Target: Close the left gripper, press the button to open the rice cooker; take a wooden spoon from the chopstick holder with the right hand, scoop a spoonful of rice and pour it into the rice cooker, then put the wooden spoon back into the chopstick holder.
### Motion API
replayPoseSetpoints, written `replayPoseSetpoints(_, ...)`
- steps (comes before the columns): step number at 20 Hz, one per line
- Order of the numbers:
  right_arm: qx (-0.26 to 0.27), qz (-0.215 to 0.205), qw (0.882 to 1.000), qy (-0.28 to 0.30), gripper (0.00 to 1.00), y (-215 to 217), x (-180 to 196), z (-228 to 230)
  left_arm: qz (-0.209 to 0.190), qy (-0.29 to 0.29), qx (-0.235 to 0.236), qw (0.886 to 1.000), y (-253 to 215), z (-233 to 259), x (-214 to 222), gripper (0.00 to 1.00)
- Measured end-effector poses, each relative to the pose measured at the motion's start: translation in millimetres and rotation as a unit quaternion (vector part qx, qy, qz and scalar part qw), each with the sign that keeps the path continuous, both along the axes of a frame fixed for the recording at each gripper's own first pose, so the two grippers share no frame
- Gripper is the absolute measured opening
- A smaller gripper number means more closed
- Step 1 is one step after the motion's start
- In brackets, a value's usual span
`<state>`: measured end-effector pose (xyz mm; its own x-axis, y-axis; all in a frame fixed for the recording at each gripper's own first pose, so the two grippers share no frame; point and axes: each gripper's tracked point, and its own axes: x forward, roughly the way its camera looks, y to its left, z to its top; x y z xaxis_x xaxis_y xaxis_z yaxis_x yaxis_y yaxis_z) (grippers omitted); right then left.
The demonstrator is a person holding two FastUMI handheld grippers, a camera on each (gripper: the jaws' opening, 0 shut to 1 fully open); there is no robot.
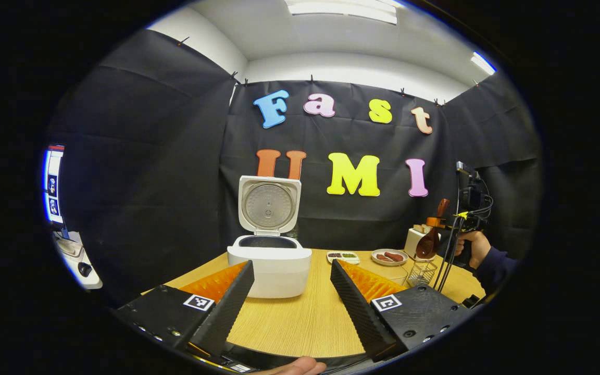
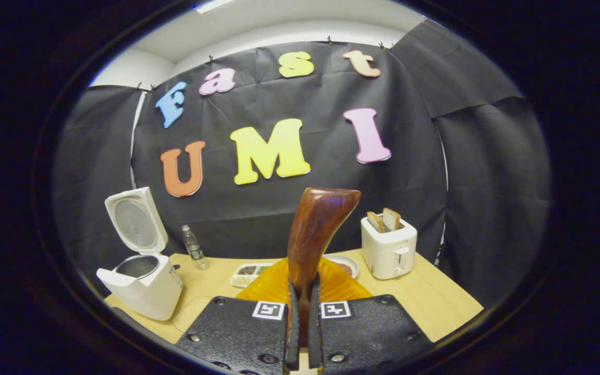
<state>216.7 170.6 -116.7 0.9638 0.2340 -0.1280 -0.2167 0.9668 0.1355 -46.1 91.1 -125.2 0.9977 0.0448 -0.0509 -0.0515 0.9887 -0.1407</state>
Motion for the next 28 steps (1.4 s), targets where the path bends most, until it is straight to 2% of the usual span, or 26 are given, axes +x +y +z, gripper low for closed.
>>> replayPoseSetpoints(4,-0.005,0.026,1.0,0.007,0.12,50,-2,-12,0.004,0.002,-0.003,1.0,6,-3,-3,0.94)
replayPoseSetpoints(9,-0.04,0.022,0.999,0.017,0.12,100,11,-58,0.015,0.011,0.0,1.0,17,-13,-3,0.95)
replayPoseSetpoints(12,-0.063,0.035,0.997,0.021,0.12,127,18,-89,0.015,0.019,0.003,1.0,16,-22,1,0.94)
replayPoseSetpoints(16,-0.113,0.003,0.993,0.025,0.12,131,33,-128,0.019,0.035,0.006,0.999,22,-36,7,0.95)
replayPoseSetpoints(19,-0.111,-0.002,0.993,0.045,0.12,138,38,-152,0.021,0.047,0.006,0.999,25,-44,11,0.95)
replayPoseSetpoints(22,-0.101,0.028,0.992,0.067,0.12,159,28,-167,0.022,0.055,0.014,0.998,26,-47,12,0.94)
replayPoseSetpoints(25,-0.093,0.062,0.992,0.066,0.12,178,14,-168,0.024,0.055,0.028,0.998,23,-44,13,0.94)
replayPoseSetpoints(28,-0.053,0.12,0.987,0.089,0.12,207,-3,-172,0.018,0.051,0.031,0.998,16,-38,13,0.94)
